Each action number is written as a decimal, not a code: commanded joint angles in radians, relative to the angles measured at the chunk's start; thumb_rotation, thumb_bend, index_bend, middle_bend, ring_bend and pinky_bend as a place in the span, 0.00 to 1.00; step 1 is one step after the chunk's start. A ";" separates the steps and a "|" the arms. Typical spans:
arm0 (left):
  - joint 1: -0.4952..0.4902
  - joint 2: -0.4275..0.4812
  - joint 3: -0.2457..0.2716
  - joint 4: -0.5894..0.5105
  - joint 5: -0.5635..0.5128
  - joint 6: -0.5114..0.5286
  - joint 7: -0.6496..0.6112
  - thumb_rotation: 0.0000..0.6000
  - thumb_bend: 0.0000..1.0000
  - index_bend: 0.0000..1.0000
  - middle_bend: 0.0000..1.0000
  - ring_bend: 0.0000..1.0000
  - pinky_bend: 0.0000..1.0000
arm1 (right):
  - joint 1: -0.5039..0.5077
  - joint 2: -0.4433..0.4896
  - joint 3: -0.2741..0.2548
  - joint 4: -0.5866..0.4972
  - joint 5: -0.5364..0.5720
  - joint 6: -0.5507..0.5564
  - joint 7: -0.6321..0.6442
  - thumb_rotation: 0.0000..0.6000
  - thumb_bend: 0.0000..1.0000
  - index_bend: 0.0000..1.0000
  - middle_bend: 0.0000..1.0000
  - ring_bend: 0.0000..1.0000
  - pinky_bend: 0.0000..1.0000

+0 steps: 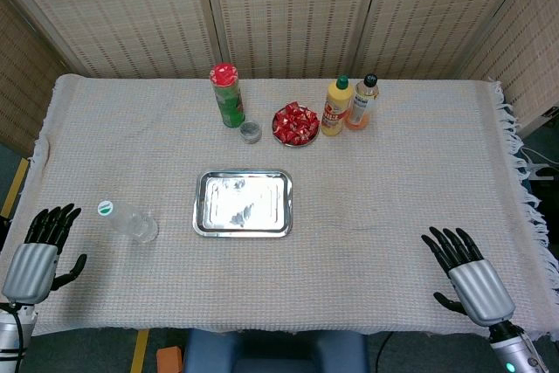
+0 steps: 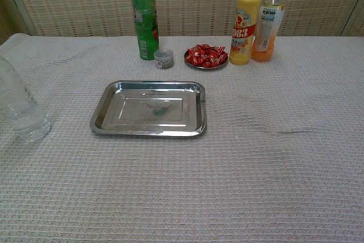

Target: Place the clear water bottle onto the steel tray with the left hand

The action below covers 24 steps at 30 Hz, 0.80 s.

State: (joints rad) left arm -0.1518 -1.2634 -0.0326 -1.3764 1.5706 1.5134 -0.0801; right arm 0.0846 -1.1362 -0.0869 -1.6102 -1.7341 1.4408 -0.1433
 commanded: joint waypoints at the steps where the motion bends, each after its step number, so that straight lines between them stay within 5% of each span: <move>1: -0.001 -0.011 -0.006 0.013 -0.001 0.006 -0.022 1.00 0.38 0.00 0.00 0.00 0.01 | -0.002 0.000 -0.001 0.002 -0.003 0.004 0.003 1.00 0.05 0.00 0.00 0.00 0.00; 6: -0.002 -0.050 -0.014 0.040 0.004 0.024 -0.141 1.00 0.38 0.00 0.00 0.00 0.06 | -0.003 -0.005 -0.001 0.010 -0.022 0.028 0.023 1.00 0.06 0.00 0.00 0.00 0.00; 18: -0.006 -0.115 -0.035 0.051 -0.059 -0.034 -0.824 1.00 0.35 0.00 0.00 0.00 0.05 | 0.005 0.012 -0.017 0.042 -0.079 0.058 0.093 1.00 0.05 0.00 0.00 0.00 0.00; 24: -0.029 -0.162 -0.041 0.098 -0.086 -0.097 -0.868 1.00 0.35 0.00 0.00 0.00 0.02 | 0.002 0.016 -0.025 0.045 -0.093 0.069 0.103 1.00 0.06 0.00 0.00 0.00 0.00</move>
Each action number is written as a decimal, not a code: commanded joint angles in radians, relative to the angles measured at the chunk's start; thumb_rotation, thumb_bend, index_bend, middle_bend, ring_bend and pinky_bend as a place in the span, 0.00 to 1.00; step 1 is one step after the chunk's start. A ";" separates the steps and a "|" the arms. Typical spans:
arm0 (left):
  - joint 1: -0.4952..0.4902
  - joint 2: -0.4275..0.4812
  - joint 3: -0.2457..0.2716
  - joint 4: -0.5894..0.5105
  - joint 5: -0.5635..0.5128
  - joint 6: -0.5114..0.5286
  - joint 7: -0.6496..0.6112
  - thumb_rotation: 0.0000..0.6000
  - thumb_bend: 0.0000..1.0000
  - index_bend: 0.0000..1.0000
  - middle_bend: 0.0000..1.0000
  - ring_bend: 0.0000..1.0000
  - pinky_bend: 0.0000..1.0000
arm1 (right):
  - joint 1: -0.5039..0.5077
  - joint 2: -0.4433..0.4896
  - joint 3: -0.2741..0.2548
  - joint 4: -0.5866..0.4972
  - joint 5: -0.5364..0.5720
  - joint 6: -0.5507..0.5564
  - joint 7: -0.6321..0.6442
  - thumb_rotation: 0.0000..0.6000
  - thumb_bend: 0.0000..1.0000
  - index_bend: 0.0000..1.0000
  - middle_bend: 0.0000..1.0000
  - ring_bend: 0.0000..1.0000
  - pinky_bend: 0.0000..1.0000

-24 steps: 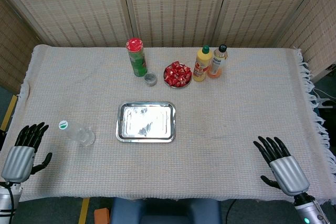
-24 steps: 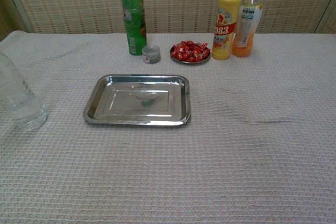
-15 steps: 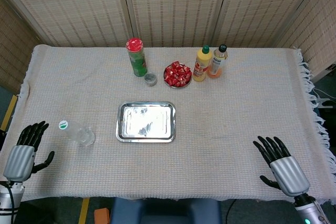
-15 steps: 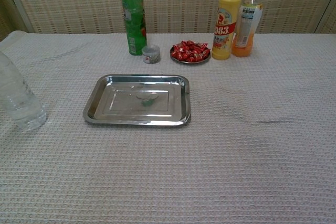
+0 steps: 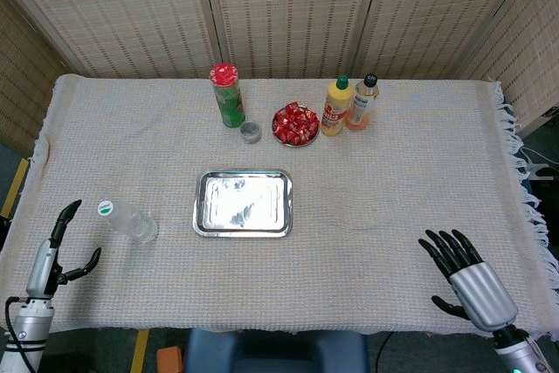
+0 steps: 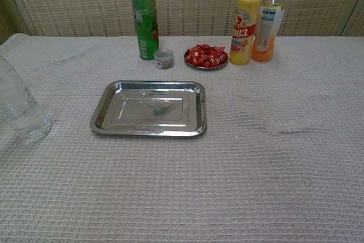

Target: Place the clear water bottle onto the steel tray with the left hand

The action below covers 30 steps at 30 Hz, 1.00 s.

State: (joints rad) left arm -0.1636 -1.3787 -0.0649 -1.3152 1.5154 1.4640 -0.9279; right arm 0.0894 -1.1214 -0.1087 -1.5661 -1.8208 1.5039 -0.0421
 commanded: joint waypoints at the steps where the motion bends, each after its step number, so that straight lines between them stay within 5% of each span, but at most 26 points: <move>1: -0.020 -0.059 -0.009 0.045 -0.034 -0.055 -0.024 1.00 0.35 0.00 0.00 0.00 0.02 | -0.003 0.002 -0.005 0.001 -0.010 0.009 0.004 1.00 0.06 0.00 0.00 0.00 0.00; 14: -0.070 -0.196 -0.020 0.180 -0.052 -0.140 -0.026 1.00 0.35 0.00 0.00 0.00 0.02 | -0.003 0.008 -0.009 -0.003 -0.007 0.002 0.002 1.00 0.05 0.00 0.00 0.00 0.00; 30: -0.122 -0.235 -0.063 0.223 -0.105 -0.228 0.012 1.00 0.35 0.00 0.00 0.00 0.02 | 0.002 0.011 -0.014 -0.013 -0.002 -0.019 -0.004 1.00 0.06 0.00 0.00 0.00 0.00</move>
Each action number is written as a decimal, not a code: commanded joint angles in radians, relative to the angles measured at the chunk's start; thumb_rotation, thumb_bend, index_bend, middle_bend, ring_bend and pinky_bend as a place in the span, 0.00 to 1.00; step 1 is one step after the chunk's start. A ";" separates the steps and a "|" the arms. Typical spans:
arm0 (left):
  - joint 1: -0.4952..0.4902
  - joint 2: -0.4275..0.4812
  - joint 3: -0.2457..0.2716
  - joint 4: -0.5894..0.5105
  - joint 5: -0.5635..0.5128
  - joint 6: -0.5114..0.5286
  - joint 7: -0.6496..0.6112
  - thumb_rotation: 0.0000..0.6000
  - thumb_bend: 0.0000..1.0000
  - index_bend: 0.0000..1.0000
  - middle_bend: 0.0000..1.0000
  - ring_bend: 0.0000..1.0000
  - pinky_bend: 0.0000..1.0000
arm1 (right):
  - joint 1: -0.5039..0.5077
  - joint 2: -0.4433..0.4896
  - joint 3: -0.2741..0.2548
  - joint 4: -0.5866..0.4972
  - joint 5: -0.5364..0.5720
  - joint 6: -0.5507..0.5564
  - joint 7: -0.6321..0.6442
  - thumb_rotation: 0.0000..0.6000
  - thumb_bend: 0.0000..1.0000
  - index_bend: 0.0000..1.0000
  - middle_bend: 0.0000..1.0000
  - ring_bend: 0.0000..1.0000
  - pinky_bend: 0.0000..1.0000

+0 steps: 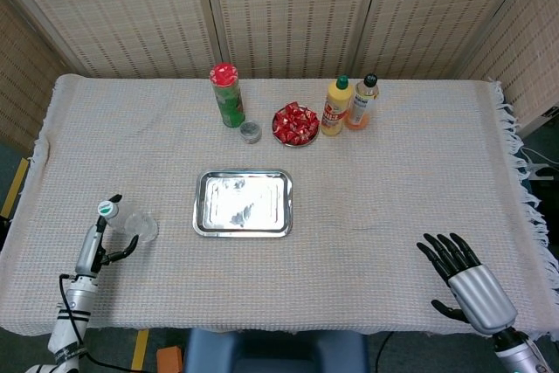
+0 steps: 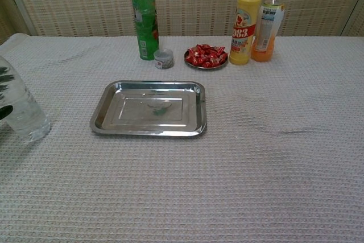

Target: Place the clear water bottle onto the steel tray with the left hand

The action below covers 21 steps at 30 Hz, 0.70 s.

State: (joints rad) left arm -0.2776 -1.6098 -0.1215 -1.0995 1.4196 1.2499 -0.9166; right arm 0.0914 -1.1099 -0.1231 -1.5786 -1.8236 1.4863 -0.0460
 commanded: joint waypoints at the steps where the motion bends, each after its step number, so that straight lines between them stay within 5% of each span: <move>1: -0.011 -0.005 -0.008 0.010 -0.012 -0.019 0.000 1.00 0.35 0.00 0.00 0.00 0.02 | 0.001 0.000 0.000 -0.001 0.001 -0.002 -0.001 1.00 0.05 0.00 0.00 0.00 0.00; 9: -0.024 -0.013 -0.023 0.016 -0.025 -0.036 0.003 1.00 0.35 0.00 0.00 0.00 0.03 | 0.002 0.000 0.001 -0.003 0.006 -0.007 -0.004 1.00 0.05 0.00 0.00 0.00 0.00; 12: -0.025 -0.017 -0.024 0.019 -0.023 -0.034 0.005 1.00 0.36 0.02 0.09 0.01 0.08 | 0.002 0.000 0.002 -0.005 0.009 -0.009 -0.006 1.00 0.06 0.00 0.00 0.00 0.00; 21: -0.025 -0.018 -0.020 0.026 -0.017 -0.030 -0.006 1.00 0.44 0.36 0.40 0.24 0.26 | 0.003 -0.001 0.002 -0.009 0.015 -0.016 -0.014 1.00 0.05 0.00 0.00 0.00 0.00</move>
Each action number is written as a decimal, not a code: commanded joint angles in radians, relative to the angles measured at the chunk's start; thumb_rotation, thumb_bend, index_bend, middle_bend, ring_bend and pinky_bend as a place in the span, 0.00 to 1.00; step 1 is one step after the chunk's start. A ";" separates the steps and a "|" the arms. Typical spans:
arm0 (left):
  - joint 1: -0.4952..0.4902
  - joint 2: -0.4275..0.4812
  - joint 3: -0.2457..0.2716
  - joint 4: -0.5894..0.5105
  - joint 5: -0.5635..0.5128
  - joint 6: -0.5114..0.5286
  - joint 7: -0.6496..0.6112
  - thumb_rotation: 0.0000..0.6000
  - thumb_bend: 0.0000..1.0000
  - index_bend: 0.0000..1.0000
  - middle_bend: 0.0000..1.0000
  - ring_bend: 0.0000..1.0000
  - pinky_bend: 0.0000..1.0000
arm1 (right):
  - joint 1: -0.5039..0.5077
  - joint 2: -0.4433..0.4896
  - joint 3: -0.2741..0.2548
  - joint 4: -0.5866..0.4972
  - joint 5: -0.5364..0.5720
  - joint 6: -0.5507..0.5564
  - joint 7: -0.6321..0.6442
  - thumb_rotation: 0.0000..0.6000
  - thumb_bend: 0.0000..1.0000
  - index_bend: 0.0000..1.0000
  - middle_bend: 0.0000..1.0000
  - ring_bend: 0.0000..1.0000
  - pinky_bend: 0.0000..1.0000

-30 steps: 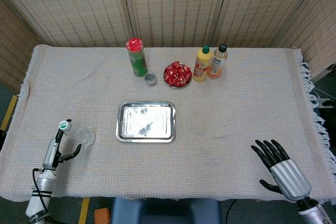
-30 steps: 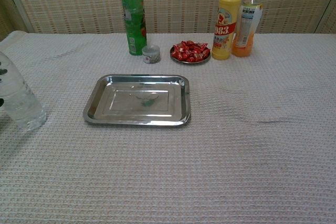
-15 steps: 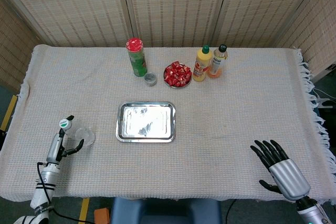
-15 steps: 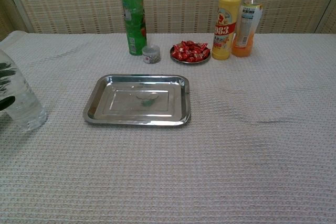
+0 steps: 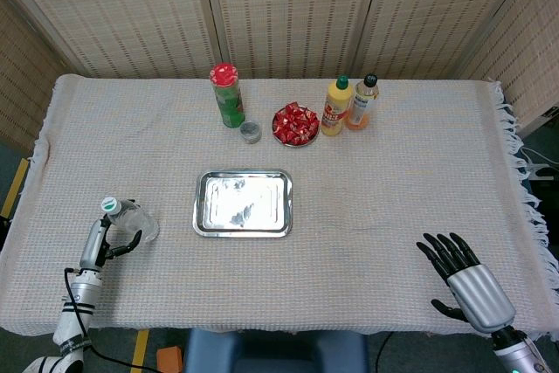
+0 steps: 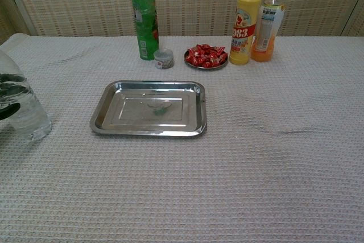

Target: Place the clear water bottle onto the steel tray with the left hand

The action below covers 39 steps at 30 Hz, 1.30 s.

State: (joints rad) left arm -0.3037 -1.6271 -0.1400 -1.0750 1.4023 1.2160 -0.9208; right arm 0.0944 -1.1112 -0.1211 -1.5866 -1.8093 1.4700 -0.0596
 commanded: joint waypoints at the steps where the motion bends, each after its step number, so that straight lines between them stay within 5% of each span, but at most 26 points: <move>1: 0.002 -0.001 -0.002 0.001 0.000 0.007 -0.004 1.00 0.45 0.40 0.43 0.27 0.28 | 0.000 0.000 0.000 -0.001 0.001 0.000 0.000 1.00 0.05 0.00 0.00 0.00 0.00; 10: 0.021 -0.002 -0.044 0.021 0.003 0.112 -0.021 1.00 0.46 0.42 0.46 0.29 0.32 | 0.000 0.001 -0.001 -0.003 0.002 -0.003 -0.003 1.00 0.05 0.00 0.00 0.00 0.00; 17: 0.016 -0.027 -0.185 0.174 -0.108 0.176 -0.021 1.00 0.45 0.41 0.44 0.27 0.29 | -0.003 0.000 -0.005 -0.002 -0.007 0.004 -0.006 1.00 0.06 0.00 0.00 0.00 0.00; 22: 0.056 0.025 -0.073 -0.004 0.010 0.200 -0.076 1.00 0.45 0.40 0.43 0.26 0.29 | 0.001 -0.005 -0.004 -0.005 0.000 -0.010 -0.016 1.00 0.05 0.00 0.00 0.00 0.00; 28: 0.062 0.060 0.058 -0.223 0.163 0.224 0.020 1.00 0.46 0.38 0.41 0.25 0.27 | 0.002 0.000 -0.008 -0.012 0.001 -0.020 -0.020 1.00 0.06 0.00 0.00 0.00 0.00; 39: 0.028 0.102 -0.045 -0.226 0.085 0.222 0.068 1.00 0.46 0.36 0.40 0.23 0.26 | -0.004 0.006 -0.009 -0.010 -0.007 0.001 -0.006 1.00 0.06 0.00 0.00 0.00 0.00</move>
State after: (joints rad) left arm -0.2703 -1.5604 -0.1593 -1.2495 1.4646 1.4145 -0.8566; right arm 0.0903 -1.1048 -0.1304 -1.5968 -1.8170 1.4718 -0.0660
